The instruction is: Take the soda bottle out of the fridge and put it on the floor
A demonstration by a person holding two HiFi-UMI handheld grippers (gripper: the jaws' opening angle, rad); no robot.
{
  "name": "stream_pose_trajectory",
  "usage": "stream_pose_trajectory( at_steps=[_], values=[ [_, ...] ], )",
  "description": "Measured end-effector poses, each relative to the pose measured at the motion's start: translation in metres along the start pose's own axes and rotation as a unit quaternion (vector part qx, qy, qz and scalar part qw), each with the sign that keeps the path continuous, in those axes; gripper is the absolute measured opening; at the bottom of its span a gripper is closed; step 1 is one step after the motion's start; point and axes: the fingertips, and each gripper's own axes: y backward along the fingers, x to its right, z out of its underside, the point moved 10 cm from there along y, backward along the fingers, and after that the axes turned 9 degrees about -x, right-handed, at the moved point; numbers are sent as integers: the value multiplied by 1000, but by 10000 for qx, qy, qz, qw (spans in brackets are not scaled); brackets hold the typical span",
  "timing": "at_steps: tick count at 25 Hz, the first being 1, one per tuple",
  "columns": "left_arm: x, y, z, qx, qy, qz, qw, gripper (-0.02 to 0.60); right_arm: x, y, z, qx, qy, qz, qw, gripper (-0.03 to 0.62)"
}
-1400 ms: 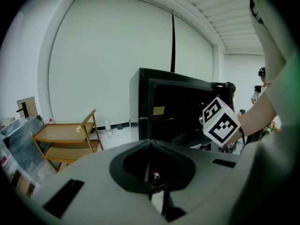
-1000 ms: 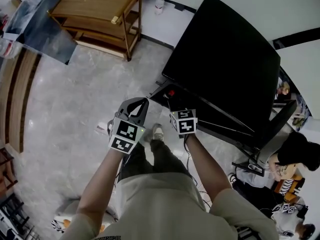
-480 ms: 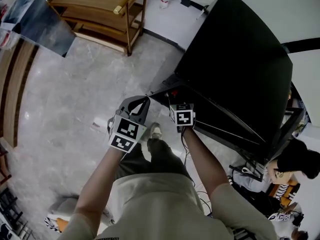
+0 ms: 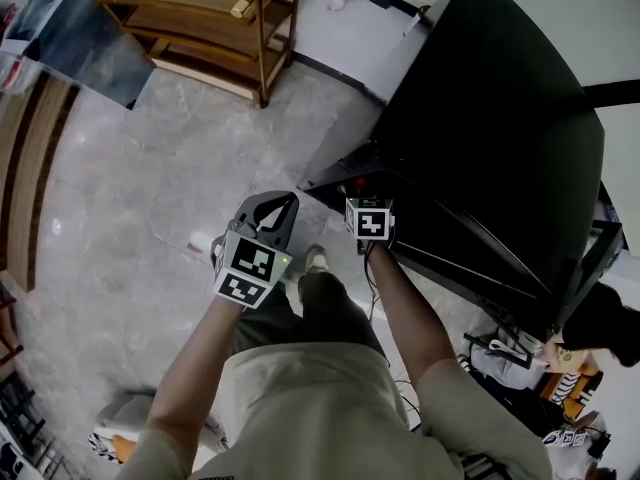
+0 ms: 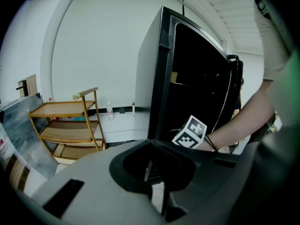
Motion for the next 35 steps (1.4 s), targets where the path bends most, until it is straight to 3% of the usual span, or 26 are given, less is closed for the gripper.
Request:
stream_pose_trajectory(
  at_steps=[14, 21, 26, 35],
  values=[
    [-1, 22, -5, -45, 140, -57, 9999, 6, -5, 29, 8, -43, 54, -173, 9998, 127],
    [10, 49, -28, 3, -46, -122, 9999, 6, -14, 91, 5, -235, 309, -369, 9986, 123],
    [17, 80, -43, 26, -79, -186, 9998, 6, -26, 149, -6, -131, 589, -737, 9955, 117],
    [32, 136, -71, 204, -243, -184, 9993, 6, -34, 259, -40, 215, 1145, -834, 9897, 114]
  ],
)
